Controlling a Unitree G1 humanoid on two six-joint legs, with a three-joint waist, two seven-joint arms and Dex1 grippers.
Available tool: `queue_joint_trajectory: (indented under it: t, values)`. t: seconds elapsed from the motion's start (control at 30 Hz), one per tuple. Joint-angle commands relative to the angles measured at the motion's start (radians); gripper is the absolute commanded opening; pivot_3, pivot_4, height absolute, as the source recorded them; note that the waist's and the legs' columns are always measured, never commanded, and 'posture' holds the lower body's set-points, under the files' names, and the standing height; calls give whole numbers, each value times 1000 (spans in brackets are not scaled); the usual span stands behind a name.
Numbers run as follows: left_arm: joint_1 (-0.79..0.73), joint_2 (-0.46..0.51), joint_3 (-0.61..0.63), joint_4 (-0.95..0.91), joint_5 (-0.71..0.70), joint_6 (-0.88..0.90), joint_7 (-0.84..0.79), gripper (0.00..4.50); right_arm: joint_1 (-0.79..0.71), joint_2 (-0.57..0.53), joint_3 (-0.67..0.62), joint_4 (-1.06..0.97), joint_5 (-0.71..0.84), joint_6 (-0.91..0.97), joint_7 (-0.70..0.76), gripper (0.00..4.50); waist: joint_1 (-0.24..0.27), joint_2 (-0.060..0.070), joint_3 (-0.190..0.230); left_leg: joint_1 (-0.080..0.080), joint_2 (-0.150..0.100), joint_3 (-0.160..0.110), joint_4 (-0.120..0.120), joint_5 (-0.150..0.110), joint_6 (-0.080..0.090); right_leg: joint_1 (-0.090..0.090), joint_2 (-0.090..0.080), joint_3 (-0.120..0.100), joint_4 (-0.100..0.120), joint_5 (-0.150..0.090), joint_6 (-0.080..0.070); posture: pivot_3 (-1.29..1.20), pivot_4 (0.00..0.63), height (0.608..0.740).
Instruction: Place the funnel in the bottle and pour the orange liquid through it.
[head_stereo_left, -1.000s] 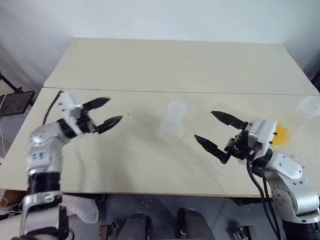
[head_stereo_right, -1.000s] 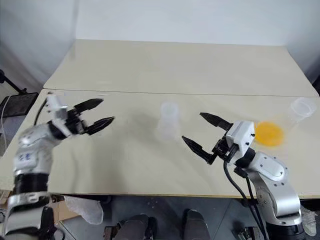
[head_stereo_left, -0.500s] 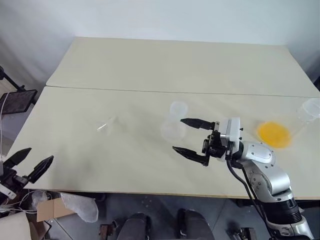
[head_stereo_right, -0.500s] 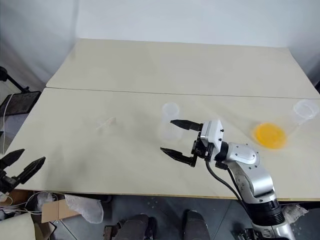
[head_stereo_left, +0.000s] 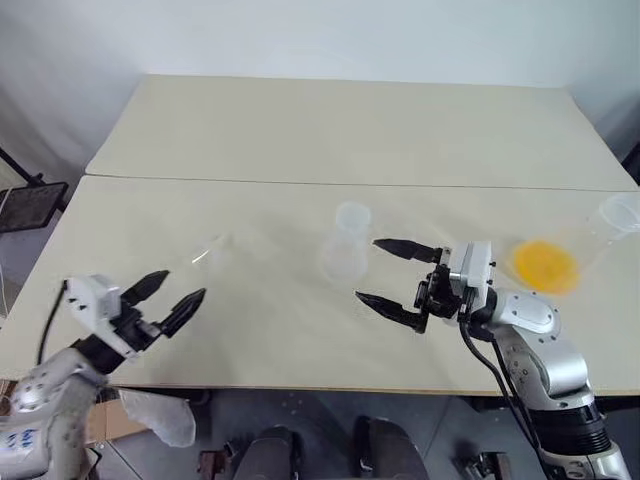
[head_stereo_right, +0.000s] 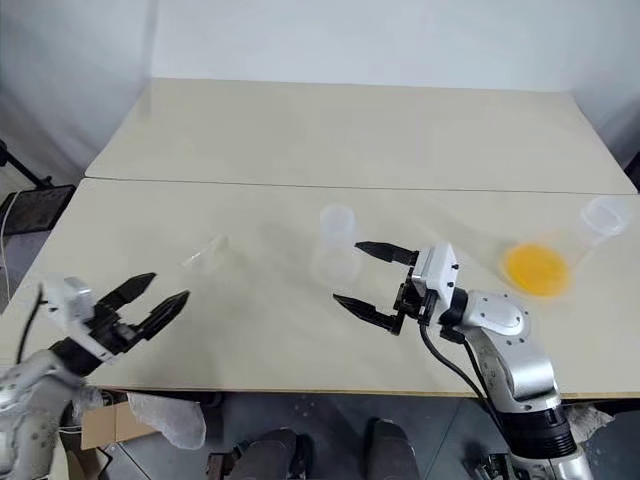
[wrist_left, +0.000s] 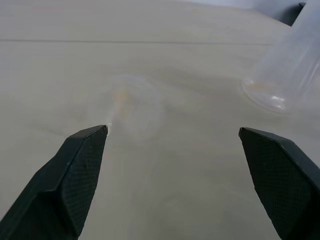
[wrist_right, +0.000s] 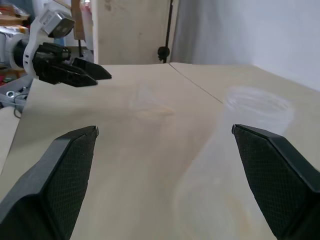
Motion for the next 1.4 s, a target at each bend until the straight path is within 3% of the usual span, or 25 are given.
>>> queue_joint_trajectory:
  t: [0.03,0.4,0.53,0.8,0.93,1.2,1.33,1.4]
  values:
    - [-61,-20,-61,62,65,-27,51,4477,12,-3,-20,-67,2,-11,-26,4500,2,0,0,0,0,0,0,0,0,0,1,0,0,0,0,0,150,740]
    - [-275,-46,-166,291,174,-91,87,4477,53,0,-22,-118,-9,-6,-81,4500,7,0,0,0,-1,0,1,0,0,0,2,-1,0,0,0,0,150,740]
    - [-312,-35,-178,341,190,-103,80,3599,67,3,-23,-132,-15,-9,-101,4500,8,0,0,0,-1,0,2,0,0,0,2,-1,1,0,0,0,150,740]
    - [-343,-28,-188,390,207,-129,50,1019,100,7,-21,-150,-25,-20,-125,4500,16,0,0,0,-1,0,2,0,0,1,2,-2,1,0,0,0,150,740]
    - [-351,-15,-189,399,211,-145,33,41,121,-1,-38,-159,-25,-24,-130,4500,28,0,0,0,-1,0,3,1,1,1,1,-1,1,0,0,0,150,740]
    - [-407,46,-196,450,216,-191,-62,41,159,-5,-57,-178,-30,-31,-145,4500,27,0,0,0,-2,0,3,1,1,1,1,-2,1,0,0,0,150,740]
    - [-520,126,-200,422,165,-220,-227,41,187,-10,-83,-200,-28,-22,-165,4500,29,0,0,-1,-2,0,3,1,1,1,2,-2,1,0,0,0,150,740]
    - [-632,195,-238,402,135,-213,-384,41,228,-23,-114,-218,-20,-18,-169,4500,31,-1,0,-2,-2,-1,3,1,1,1,2,-2,1,0,0,0,150,740]
